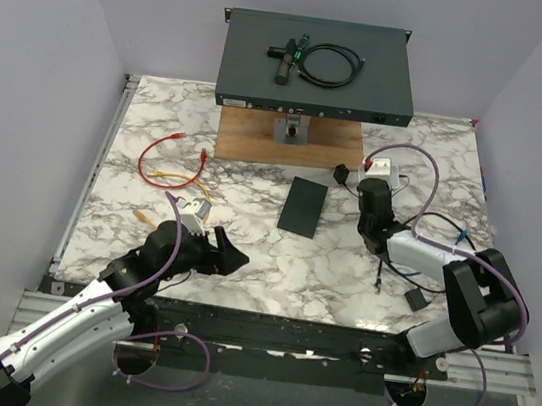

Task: Insert the plug into the switch port
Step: Place the switch port at the center of the board.

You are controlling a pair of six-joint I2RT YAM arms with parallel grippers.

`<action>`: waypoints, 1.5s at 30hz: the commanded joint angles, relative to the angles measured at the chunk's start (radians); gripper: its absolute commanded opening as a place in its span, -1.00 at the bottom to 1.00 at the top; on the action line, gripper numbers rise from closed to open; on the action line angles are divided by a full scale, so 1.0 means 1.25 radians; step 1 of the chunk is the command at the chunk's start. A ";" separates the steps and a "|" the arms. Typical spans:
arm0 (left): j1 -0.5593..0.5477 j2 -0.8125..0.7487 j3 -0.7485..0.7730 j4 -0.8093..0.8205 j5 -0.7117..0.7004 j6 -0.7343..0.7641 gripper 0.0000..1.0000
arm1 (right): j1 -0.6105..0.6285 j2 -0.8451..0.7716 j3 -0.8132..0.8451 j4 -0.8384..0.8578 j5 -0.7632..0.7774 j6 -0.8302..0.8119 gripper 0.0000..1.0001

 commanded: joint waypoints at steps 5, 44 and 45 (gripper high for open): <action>-0.003 -0.004 -0.006 -0.023 -0.016 0.014 0.61 | -0.093 0.104 0.064 0.137 0.020 0.038 -0.99; 0.003 0.065 0.031 0.017 -0.011 0.064 0.85 | -0.257 0.022 0.217 -0.243 -0.243 0.202 0.25; 0.004 0.065 0.031 0.020 -0.012 0.068 0.90 | -0.257 0.000 0.214 -0.261 -0.250 0.200 0.26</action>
